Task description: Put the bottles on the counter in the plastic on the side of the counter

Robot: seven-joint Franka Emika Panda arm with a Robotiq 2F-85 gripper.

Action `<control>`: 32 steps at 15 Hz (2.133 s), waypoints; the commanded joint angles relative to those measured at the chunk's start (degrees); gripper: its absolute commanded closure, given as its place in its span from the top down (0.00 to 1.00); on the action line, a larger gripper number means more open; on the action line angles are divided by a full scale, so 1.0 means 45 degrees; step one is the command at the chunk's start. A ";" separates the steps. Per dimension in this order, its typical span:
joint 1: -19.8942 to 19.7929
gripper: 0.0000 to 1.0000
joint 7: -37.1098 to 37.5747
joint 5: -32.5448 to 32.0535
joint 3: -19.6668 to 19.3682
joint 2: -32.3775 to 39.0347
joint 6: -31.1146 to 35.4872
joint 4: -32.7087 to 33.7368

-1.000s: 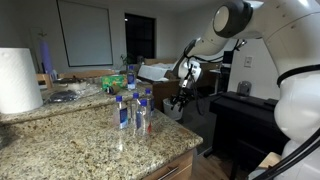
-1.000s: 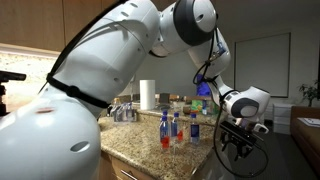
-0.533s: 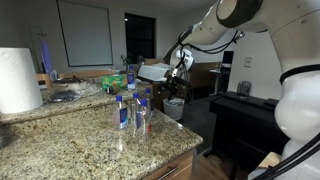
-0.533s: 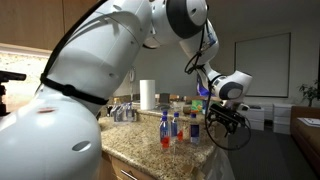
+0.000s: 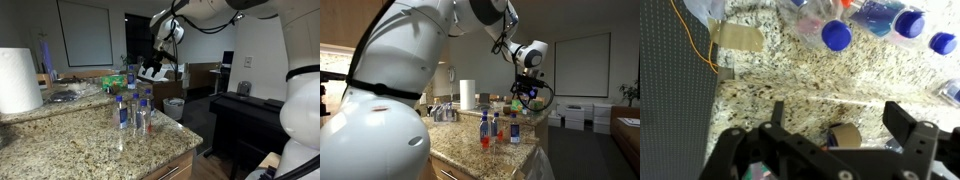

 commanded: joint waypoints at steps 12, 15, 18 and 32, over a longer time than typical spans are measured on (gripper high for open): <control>0.1361 1.00 -0.0447 -0.3402 -0.0389 -0.0042 0.0130 -0.1430; 0.1368 1.00 -0.0477 -0.3177 -0.0251 -0.0059 0.1611 -0.2136; 0.1378 0.73 -0.0533 -0.3104 -0.0047 0.0049 0.2747 -0.2557; 0.1384 0.33 -0.0300 -0.3277 0.0103 -0.0124 0.2982 -0.2913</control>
